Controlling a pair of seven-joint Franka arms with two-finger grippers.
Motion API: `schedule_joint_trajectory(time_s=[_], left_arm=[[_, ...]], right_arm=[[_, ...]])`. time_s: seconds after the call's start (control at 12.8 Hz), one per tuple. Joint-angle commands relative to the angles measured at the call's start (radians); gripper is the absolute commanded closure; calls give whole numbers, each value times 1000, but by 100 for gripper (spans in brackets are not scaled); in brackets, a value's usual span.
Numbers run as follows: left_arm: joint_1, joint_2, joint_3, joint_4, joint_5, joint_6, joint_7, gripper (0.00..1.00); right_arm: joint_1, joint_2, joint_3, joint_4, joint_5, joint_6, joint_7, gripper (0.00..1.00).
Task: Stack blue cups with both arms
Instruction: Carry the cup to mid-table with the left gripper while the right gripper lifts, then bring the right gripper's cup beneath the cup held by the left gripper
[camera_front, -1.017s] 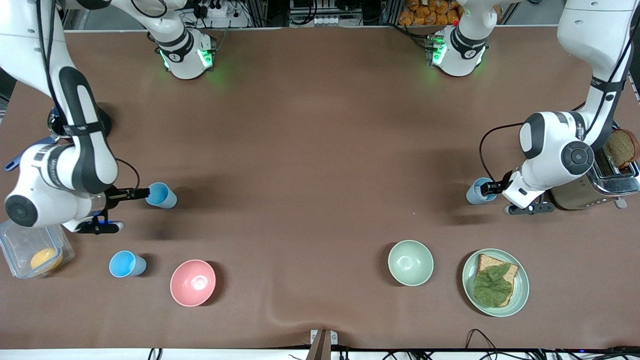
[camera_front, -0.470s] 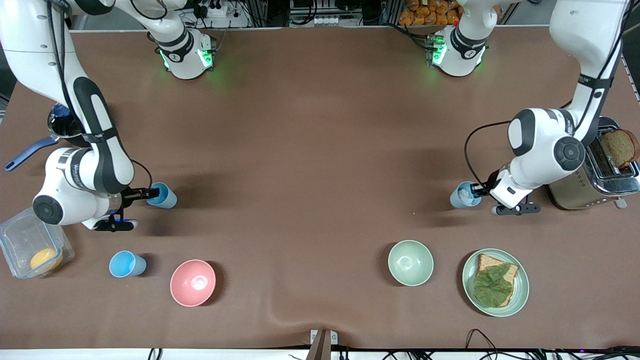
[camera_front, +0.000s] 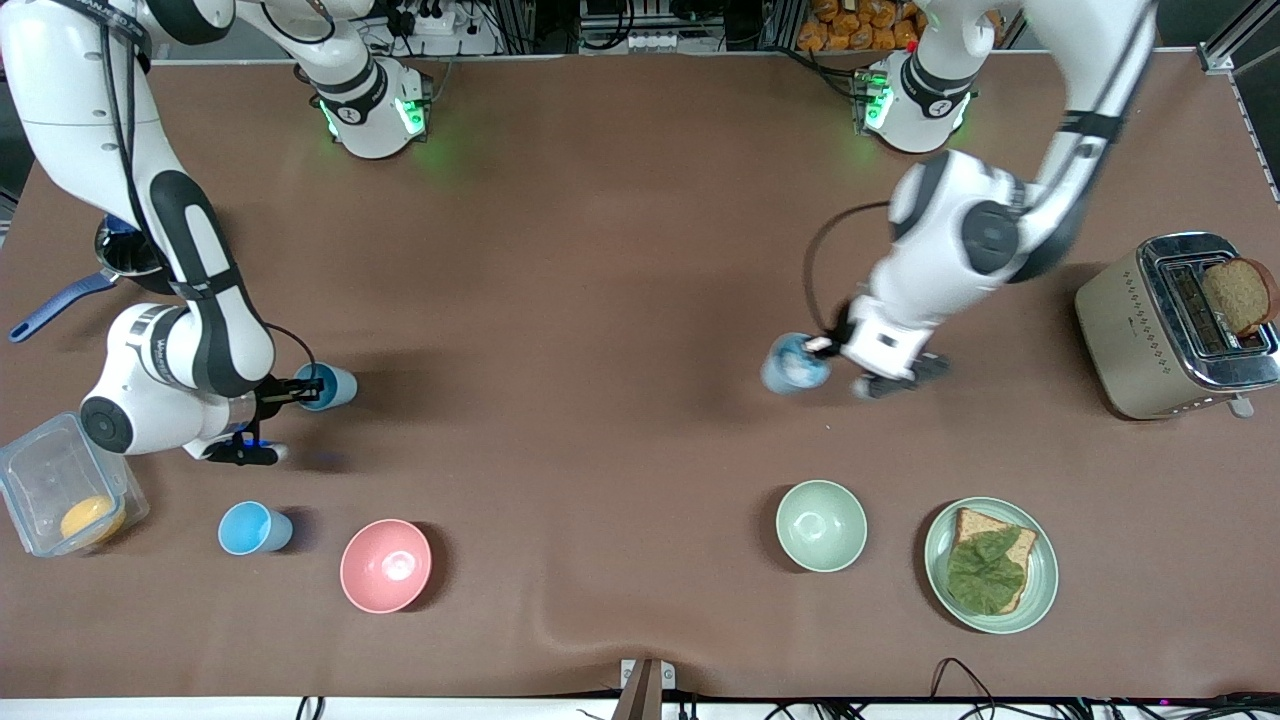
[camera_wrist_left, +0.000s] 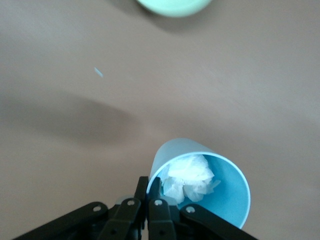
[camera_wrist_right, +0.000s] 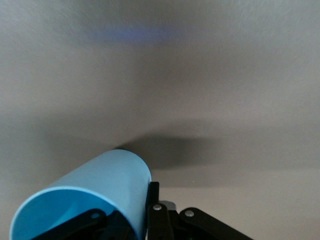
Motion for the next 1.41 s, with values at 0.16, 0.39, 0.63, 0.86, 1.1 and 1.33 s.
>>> schedule_joint_trajectory(time_s=[0.16,0.39,0.63,0.86,1.1,1.33], left_arm=[[-202,188,15,144,78,95,-312,100],[-288,302,16,258,204,95,-518,100],[-367,371,42,307,333,95,-659,100],[-451,405,105,321,399,98,-733,100],[-480,411,131,327,399,98,-744,100],[-480,410,133,326,402,98,-744,69]], right_arm=[[6,-128,9,12,17,-142,11,100],[31,-206,13,10,18,-274,8,100],[97,-267,38,1,38,-351,12,100],[189,-283,37,-25,131,-336,43,100],[333,-278,35,-77,147,-185,197,100],[417,-272,35,-108,147,-97,307,100]])
